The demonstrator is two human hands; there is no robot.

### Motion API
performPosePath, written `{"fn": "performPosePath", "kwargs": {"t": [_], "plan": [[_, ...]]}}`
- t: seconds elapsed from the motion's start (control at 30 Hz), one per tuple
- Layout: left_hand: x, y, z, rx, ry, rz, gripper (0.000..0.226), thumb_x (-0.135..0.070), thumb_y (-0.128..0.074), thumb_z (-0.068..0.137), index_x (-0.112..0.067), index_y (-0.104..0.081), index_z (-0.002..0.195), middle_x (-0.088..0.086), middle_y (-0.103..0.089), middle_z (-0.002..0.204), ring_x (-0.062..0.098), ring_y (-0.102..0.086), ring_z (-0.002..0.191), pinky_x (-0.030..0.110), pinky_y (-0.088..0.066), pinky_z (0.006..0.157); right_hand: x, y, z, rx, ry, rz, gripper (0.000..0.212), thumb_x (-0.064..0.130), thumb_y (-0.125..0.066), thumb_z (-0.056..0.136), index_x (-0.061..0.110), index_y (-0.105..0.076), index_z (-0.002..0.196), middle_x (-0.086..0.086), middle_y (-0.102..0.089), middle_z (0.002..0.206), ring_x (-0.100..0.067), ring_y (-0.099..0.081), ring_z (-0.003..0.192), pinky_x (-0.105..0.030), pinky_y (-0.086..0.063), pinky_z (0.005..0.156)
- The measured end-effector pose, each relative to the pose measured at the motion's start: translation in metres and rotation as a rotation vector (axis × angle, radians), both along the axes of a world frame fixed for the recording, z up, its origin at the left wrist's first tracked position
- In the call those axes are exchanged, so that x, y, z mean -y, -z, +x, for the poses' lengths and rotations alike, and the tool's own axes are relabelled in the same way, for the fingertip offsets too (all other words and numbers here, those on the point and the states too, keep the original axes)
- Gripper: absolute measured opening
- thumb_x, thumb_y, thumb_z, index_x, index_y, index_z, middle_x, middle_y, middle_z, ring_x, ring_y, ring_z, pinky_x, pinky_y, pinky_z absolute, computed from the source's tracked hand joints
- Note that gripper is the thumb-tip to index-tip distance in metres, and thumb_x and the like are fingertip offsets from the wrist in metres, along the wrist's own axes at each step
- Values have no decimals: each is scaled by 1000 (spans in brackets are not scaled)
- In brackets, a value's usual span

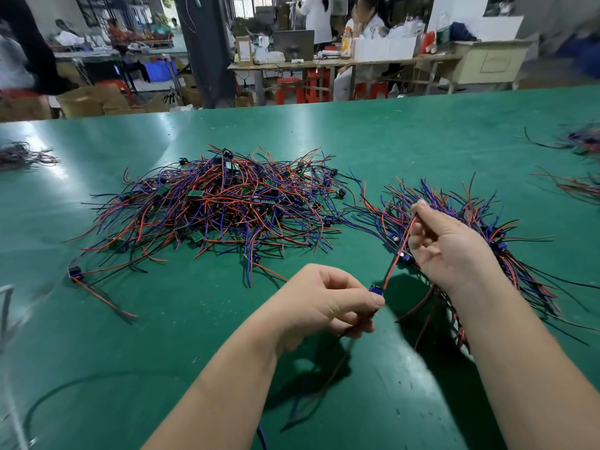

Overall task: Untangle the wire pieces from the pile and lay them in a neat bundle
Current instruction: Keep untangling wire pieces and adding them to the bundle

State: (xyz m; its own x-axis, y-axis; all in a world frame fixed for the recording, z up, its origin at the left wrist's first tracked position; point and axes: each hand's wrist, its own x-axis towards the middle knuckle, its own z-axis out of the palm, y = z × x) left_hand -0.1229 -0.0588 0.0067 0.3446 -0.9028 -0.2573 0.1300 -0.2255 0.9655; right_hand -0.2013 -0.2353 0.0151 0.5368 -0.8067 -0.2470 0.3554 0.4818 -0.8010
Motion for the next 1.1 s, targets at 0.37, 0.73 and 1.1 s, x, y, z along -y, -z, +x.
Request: {"fn": "performPosePath", "kwargs": {"t": [0.37,0.73,1.1], "plan": [[-5,-20,8,-592,-206,-314,18,-24,-69,57,-15,-71,72,1,-71,65,11,-70,59,20,-56,51,-17,7,0,-215,-569,-441,20,-10,-59,83,6,-63,93,-6,-64,69,-7,-54,46,-14,-40,44],[-5,-16,16,-821,-462,-499,17,-36,-76,57,-21,-72,64,-12,-64,79,4,-54,66,17,-46,47,-36,11,4,-506,-777,-935,53,34,-79,55,13,-70,102,-6,-70,71,-9,-58,58,-19,-47,60],[11,-3,-12,-372,-515,-458,29,-18,-89,49,-30,-66,62,-15,-63,63,-1,-51,53,16,-38,48,-53,0,11,205,-513,-271,21,29,-72,57,18,-77,73,5,-66,65,-4,-53,50,-14,-41,54]]}}
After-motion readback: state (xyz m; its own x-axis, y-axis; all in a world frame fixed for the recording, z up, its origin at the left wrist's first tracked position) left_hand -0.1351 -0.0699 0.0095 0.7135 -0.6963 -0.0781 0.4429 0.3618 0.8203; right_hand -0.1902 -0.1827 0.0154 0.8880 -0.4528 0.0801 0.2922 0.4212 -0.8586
